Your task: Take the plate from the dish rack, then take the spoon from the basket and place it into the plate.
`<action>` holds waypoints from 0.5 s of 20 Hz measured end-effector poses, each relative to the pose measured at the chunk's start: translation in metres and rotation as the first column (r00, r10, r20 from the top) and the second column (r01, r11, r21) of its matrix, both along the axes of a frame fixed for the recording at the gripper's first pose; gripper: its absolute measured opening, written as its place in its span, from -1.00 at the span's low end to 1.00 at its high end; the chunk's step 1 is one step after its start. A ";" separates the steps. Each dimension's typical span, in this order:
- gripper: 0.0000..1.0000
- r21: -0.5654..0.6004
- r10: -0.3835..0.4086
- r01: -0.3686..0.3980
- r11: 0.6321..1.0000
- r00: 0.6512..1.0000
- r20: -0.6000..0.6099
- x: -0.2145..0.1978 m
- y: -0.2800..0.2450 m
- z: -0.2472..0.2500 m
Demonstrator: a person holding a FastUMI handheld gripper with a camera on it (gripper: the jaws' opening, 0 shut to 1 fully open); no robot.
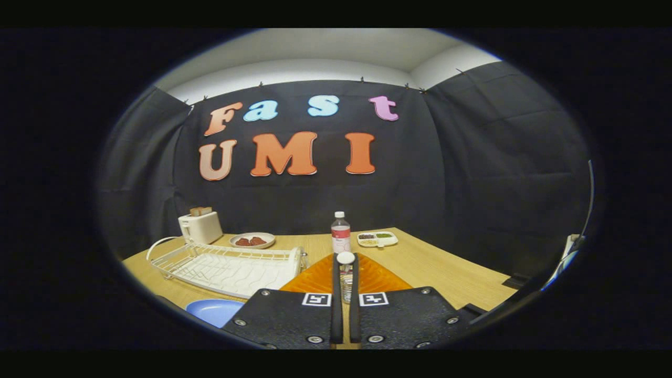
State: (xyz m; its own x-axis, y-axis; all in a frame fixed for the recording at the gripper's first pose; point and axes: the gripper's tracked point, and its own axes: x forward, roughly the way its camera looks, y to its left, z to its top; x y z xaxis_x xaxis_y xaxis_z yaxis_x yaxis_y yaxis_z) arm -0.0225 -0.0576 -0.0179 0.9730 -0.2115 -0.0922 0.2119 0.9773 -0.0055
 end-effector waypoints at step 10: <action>-0.90 0.069 0.238 -0.240 0.968 0.971 0.033 -0.070 0.106 0.014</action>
